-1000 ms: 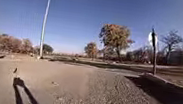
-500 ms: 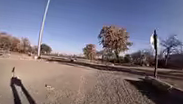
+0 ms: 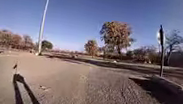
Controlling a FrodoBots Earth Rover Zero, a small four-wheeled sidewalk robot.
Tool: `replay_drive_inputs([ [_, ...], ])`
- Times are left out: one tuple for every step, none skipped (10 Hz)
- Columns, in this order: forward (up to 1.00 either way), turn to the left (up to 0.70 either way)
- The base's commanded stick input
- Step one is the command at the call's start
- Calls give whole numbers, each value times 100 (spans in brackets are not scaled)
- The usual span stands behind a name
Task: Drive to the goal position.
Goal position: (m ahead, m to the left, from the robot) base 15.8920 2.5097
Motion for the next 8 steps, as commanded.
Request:
replay_drive_inputs([
  [50,0],
  [50,0],
  [50,0],
  [50,0],
  [50,0],
  [50,0],
  [50,0],
  [50,0],
])
